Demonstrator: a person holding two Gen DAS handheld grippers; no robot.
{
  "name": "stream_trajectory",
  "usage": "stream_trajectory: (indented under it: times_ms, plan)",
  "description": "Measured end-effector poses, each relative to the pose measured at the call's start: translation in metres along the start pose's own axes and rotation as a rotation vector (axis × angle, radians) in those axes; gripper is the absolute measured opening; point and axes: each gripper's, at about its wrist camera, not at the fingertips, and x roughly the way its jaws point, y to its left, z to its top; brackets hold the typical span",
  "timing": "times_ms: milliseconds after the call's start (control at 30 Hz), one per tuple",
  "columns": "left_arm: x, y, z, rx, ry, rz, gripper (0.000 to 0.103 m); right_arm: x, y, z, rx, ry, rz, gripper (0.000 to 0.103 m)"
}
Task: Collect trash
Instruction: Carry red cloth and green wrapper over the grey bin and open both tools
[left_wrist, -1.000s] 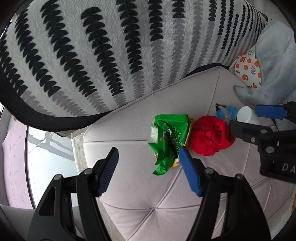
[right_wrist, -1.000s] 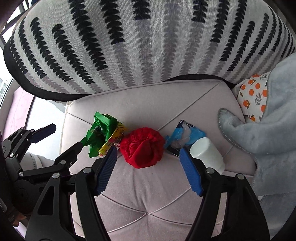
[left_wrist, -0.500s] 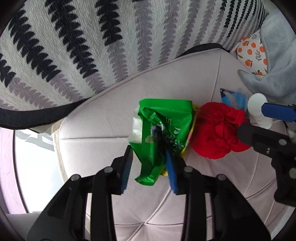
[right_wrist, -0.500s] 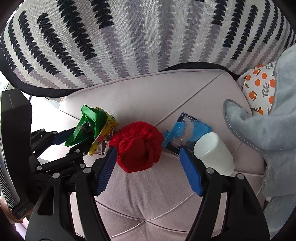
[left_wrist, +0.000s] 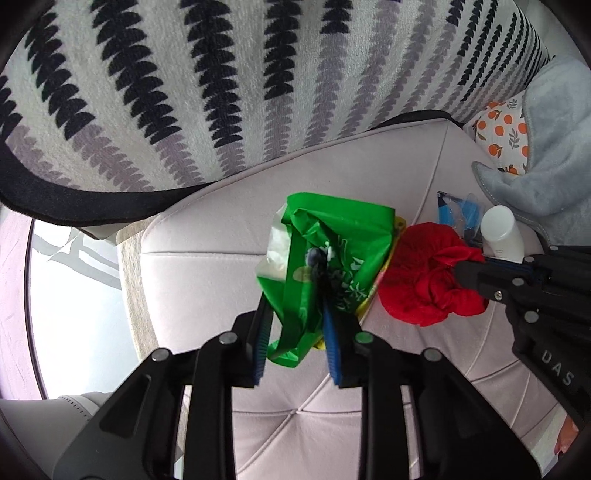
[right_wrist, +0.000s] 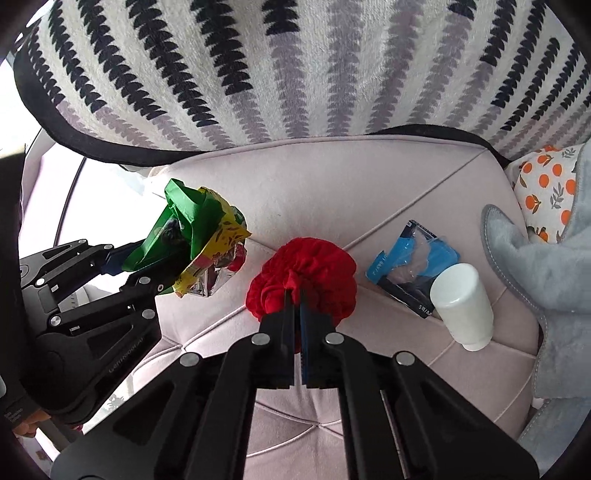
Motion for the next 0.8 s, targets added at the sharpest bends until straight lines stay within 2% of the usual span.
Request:
stream_trajectory:
  times_ms: [167, 400, 800]
  plan:
    - [-0.032, 0.022, -0.012, -0.054, 0.005, 0.016, 0.026, -0.024, 0.02, 0.004, -0.045, 0.019, 0.014, 0.001]
    - [-0.091, 0.07, -0.04, -0.141, 0.02, 0.071, 0.026, -0.07, 0.071, 0.007, -0.19, 0.047, 0.031, 0.001]
    - [-0.239, 0.167, -0.103, -0.409, -0.036, 0.215, 0.026, -0.163, 0.218, 0.017, -0.514, 0.026, 0.121, 0.001]
